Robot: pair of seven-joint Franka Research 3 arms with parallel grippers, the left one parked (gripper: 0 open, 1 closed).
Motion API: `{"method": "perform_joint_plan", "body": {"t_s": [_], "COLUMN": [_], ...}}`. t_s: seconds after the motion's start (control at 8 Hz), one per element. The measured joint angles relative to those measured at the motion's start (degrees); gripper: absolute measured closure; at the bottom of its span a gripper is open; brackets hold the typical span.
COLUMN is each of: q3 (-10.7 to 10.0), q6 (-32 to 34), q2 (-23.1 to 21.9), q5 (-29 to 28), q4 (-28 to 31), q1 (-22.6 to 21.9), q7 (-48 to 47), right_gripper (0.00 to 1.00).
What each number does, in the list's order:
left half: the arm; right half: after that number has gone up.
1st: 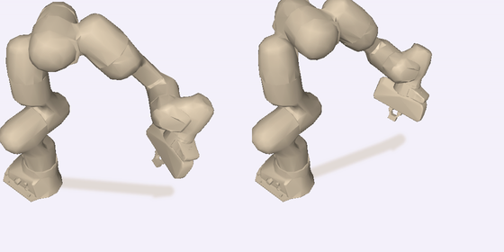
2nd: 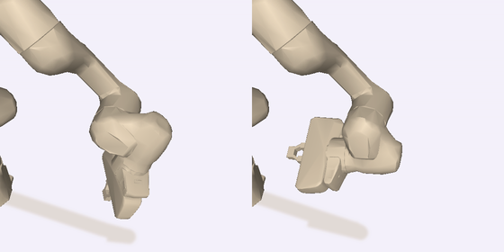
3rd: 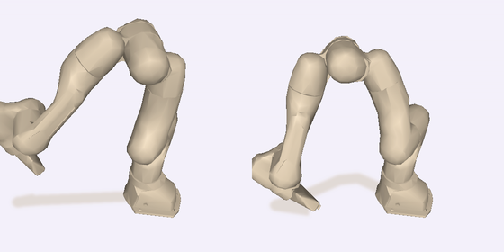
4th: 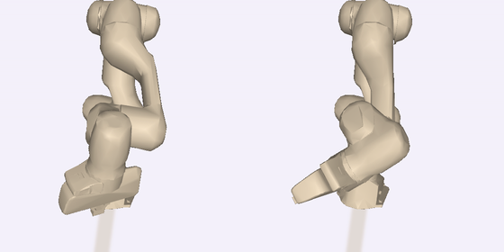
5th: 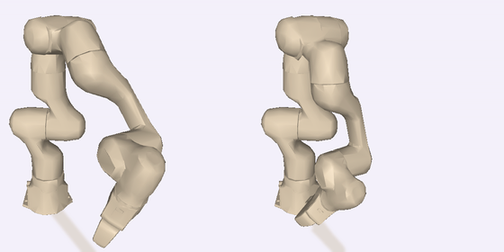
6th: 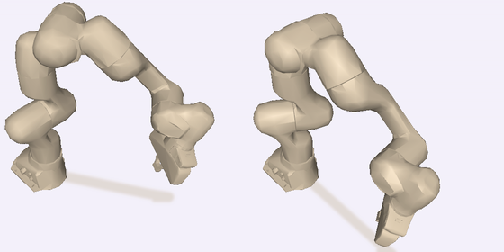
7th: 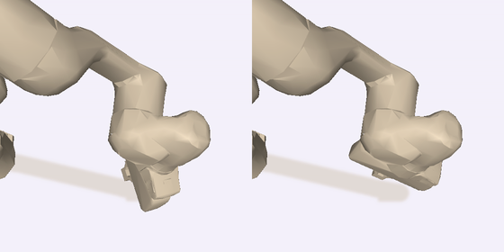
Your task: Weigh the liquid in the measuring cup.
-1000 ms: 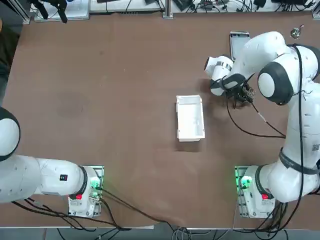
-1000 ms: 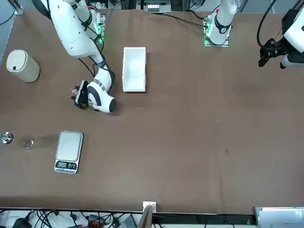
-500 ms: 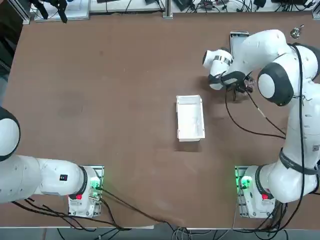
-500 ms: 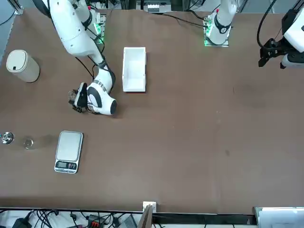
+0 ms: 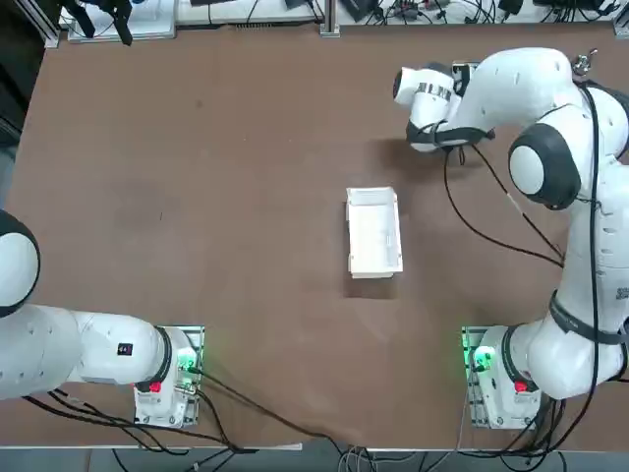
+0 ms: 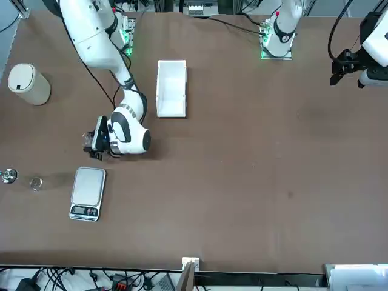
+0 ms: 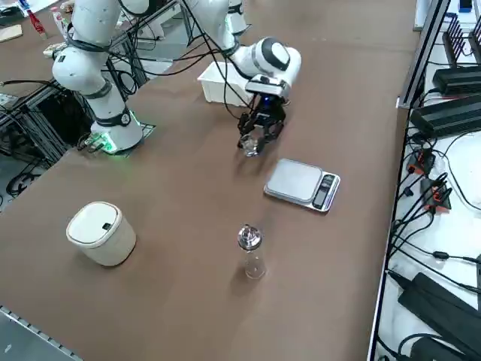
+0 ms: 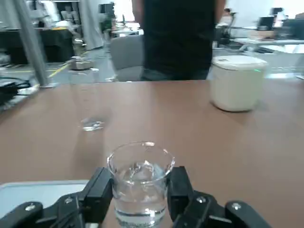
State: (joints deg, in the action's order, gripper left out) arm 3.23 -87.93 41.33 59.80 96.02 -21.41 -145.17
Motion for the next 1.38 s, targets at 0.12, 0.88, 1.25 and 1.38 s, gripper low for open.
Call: {"method": "perform_joint_plan", "body": {"t_s": [0.12,0.88,1.25,1.38], "q3": [0.1,0.33,-0.4,-0.49], "q6": [-2.36,-13.57,-14.65,-14.74], "q2": [0.0,5.19,7.17,7.19], "q5": [2.65,17.95,18.32,18.32], "q4": [-1.32,-4.52,-6.49,-6.67], "q1": [-0.09,-1.35,-0.74,-0.14], "q7": [3.5,13.21,13.35,13.41], "right_gripper": [0.38,0.38,0.38,0.38]}}
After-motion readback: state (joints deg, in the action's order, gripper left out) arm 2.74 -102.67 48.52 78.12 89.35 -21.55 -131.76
